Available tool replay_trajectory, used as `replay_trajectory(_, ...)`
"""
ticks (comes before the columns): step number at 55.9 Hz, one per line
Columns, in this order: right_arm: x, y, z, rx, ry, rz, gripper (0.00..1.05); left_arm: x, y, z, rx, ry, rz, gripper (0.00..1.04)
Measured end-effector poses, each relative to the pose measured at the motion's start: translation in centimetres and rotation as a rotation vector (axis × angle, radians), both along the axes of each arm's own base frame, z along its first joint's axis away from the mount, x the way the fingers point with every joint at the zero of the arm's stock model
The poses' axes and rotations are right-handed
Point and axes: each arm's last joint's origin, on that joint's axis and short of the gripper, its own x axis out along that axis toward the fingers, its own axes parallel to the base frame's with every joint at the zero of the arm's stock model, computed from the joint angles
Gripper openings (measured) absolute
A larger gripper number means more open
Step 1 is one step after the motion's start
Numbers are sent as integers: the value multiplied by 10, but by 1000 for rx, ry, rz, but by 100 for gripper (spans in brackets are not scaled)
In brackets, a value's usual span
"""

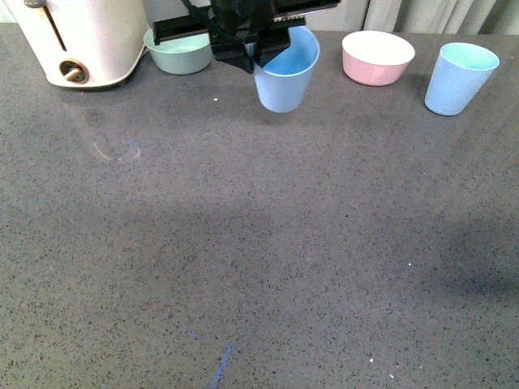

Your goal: Stack blue cups with both arms

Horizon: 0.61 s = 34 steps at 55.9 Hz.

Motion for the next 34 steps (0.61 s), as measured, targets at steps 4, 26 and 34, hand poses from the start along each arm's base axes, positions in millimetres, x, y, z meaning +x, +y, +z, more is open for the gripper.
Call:
replay_trajectory(4, 0, 0, 0, 0, 0, 0, 96, -15, -13, 8, -21, -7, -16, 2)
replay_trajectory(26, 0, 0, 0, 0, 0, 0, 96, -45, -51, -11, 9, 51, -79, 2)
replay_trajectory(34, 0, 0, 0, 0, 0, 0, 96, -43, -50, -32, 56, 88, -66, 2)
